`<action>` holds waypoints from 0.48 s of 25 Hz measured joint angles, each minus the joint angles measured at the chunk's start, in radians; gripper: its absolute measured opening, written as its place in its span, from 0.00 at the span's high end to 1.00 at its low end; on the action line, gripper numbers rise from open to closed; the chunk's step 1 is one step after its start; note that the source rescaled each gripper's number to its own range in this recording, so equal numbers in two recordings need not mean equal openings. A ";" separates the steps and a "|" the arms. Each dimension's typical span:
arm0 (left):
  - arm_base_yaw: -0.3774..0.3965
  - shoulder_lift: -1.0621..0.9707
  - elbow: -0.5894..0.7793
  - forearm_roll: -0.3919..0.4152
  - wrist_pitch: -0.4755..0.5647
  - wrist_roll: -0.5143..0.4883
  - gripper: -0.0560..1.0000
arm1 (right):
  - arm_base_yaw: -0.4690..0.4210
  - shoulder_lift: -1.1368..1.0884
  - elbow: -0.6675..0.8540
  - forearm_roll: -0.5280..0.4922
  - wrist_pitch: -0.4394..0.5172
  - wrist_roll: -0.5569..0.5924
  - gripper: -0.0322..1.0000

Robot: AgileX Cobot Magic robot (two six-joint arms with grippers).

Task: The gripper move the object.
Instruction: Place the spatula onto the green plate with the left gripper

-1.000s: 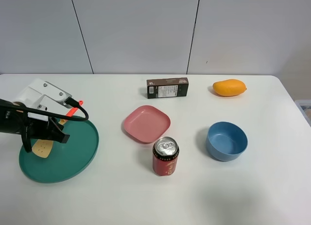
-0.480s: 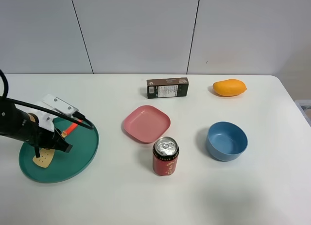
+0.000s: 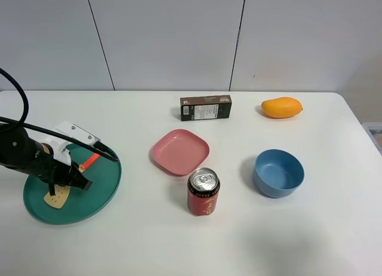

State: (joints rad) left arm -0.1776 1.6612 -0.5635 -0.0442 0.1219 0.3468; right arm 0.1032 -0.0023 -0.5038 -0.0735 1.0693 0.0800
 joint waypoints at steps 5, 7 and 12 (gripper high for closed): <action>0.000 0.006 0.000 0.011 -0.005 0.014 0.90 | 0.000 0.000 0.000 0.000 0.000 0.000 0.00; 0.000 0.008 0.000 0.022 -0.017 0.032 0.73 | 0.000 0.000 0.000 0.000 0.000 0.000 0.00; 0.000 0.008 0.000 0.026 -0.063 0.038 0.21 | 0.000 0.000 0.000 0.000 0.000 0.000 0.00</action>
State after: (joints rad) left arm -0.1776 1.6690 -0.5635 -0.0179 0.0591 0.3847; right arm 0.1032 -0.0023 -0.5038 -0.0735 1.0693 0.0800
